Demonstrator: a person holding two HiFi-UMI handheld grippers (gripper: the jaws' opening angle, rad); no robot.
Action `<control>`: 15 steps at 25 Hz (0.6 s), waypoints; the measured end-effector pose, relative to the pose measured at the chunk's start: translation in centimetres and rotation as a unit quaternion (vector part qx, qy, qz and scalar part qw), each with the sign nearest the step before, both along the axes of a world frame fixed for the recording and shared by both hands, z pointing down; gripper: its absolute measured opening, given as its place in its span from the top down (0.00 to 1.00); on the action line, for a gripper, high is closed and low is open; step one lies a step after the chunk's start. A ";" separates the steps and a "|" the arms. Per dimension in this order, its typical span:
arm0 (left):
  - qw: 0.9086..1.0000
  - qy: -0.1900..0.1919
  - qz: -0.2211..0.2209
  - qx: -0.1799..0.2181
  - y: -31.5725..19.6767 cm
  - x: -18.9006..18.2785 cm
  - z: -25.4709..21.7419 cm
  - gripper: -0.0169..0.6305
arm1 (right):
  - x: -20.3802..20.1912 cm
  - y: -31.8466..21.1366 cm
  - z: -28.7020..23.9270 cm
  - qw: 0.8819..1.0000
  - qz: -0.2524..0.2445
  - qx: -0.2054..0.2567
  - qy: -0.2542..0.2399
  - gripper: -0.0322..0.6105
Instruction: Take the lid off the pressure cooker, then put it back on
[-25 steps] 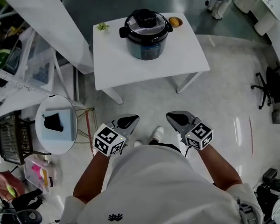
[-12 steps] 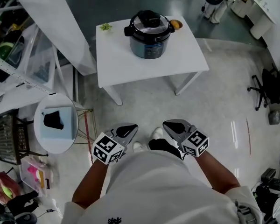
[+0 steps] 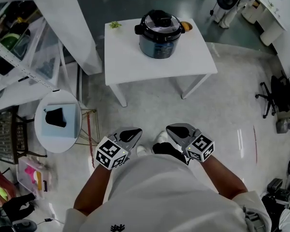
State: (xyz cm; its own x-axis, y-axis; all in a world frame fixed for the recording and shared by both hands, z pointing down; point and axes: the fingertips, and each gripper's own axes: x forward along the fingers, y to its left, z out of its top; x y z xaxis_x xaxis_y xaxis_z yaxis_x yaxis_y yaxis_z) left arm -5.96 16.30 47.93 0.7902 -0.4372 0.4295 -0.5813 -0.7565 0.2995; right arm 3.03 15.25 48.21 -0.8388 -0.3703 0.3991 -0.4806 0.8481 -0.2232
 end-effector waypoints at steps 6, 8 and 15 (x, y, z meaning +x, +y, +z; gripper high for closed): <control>1.000 0.003 -0.005 -0.003 1.1 -0.5 0.3 0.96 | -0.6 0.7 -0.1 1.000 -0.006 0.003 0.003 0.93; 1.000 0.004 -0.007 -0.004 1.5 -0.7 0.3 0.96 | -0.8 1.0 0.0 1.000 -0.008 0.002 0.003 0.93; 1.000 0.009 -0.009 -0.010 2.4 -0.6 1.1 0.96 | -0.8 2.2 0.5 1.000 -0.016 0.002 0.010 0.93</control>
